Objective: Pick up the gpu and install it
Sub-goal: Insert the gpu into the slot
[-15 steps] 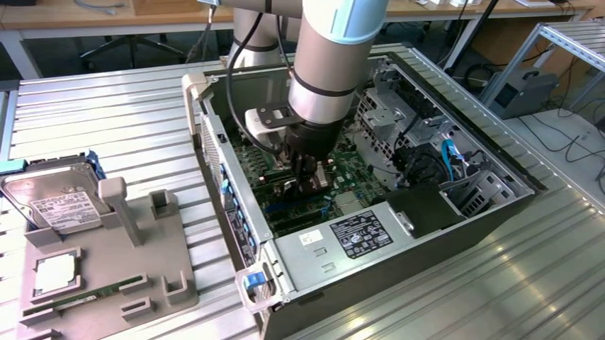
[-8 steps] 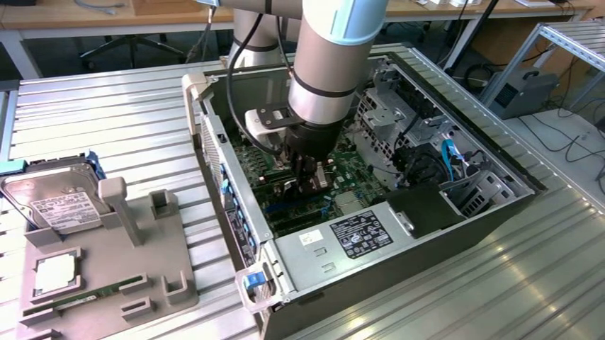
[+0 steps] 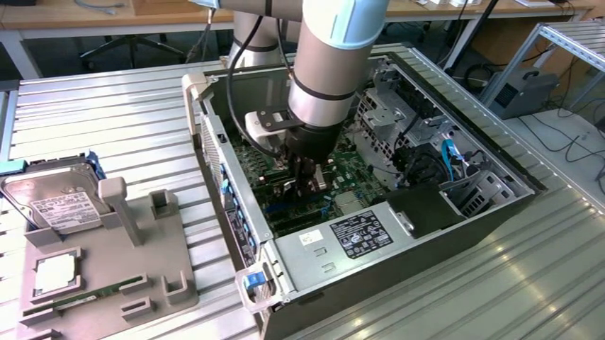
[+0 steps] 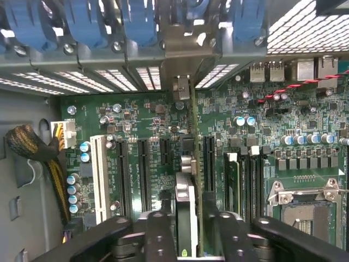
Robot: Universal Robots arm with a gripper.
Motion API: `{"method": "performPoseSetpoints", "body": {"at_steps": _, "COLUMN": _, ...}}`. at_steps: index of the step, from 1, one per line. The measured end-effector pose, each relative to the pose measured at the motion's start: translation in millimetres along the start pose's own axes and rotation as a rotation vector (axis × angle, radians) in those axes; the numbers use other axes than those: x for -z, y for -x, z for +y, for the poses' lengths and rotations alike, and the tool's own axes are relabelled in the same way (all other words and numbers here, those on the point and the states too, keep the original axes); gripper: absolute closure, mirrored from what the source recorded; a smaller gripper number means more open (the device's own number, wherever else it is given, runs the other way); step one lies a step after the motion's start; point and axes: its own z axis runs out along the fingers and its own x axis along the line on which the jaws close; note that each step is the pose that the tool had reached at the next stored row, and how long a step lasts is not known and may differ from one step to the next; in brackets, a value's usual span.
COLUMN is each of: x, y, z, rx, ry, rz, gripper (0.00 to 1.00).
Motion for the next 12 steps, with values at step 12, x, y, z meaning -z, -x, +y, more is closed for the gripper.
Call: {"method": "performPoseSetpoints", "body": {"at_steps": 12, "x": 19.6, "y": 0.5, "z": 0.1, "rx": 0.000, "ry": 0.0001, "rz": 0.0002, "gripper": 0.60}}
